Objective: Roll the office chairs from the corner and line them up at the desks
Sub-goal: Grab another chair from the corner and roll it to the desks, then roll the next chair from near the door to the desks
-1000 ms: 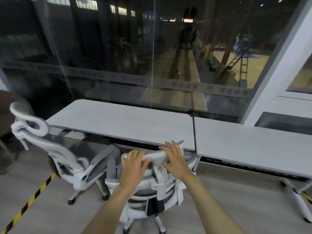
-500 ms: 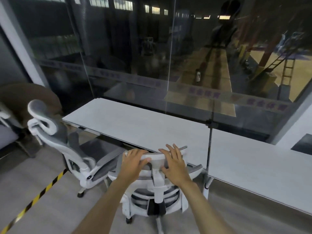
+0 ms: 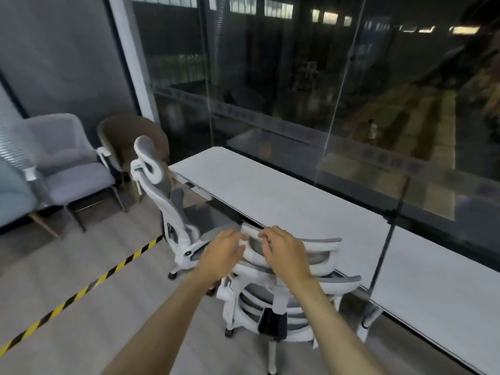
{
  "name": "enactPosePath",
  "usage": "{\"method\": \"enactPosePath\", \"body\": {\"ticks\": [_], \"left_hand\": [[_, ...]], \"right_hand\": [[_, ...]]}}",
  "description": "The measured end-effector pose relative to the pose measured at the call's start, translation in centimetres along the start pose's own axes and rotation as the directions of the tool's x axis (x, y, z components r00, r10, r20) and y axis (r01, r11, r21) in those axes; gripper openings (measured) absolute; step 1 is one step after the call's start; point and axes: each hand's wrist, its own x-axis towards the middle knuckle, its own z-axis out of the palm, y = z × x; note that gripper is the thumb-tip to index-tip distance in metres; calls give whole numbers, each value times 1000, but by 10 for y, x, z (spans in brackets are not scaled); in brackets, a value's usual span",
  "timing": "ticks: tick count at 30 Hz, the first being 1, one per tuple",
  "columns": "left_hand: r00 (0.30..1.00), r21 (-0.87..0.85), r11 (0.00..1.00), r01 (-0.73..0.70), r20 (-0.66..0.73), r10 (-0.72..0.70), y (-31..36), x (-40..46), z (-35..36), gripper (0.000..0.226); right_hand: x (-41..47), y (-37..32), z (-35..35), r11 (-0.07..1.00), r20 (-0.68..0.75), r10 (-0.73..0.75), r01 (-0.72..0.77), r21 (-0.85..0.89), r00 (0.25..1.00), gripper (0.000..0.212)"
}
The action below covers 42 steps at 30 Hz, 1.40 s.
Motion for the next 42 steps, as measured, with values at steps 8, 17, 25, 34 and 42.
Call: {"method": "enactPosePath", "body": {"ticks": [8, 17, 25, 34, 42], "left_hand": [[892, 167, 876, 451, -85, -443, -85, -134, -85, 19], [726, 275, 673, 687, -222, -650, -207, -359, -196, 24], [449, 106, 443, 890, -377, -810, -293, -593, -299, 22], [174, -49, 225, 973, -479, -860, -371, -772, -378, 21], [24, -61, 61, 996, -484, -875, -486, -892, -453, 21]], "right_hand": [[8, -123, 79, 968, 221, -250, 241, 69, 943, 18], [-41, -362, 184, 879, 377, -476, 423, 218, 795, 22], [-109, -616, 255, 718, 401, -694, 614, 327, 598, 28], [-169, -848, 326, 548, 413, -830, 688, 476, 376, 19], [-189, -1041, 422, 393, 365, -909, 707, 589, 201, 19]]}}
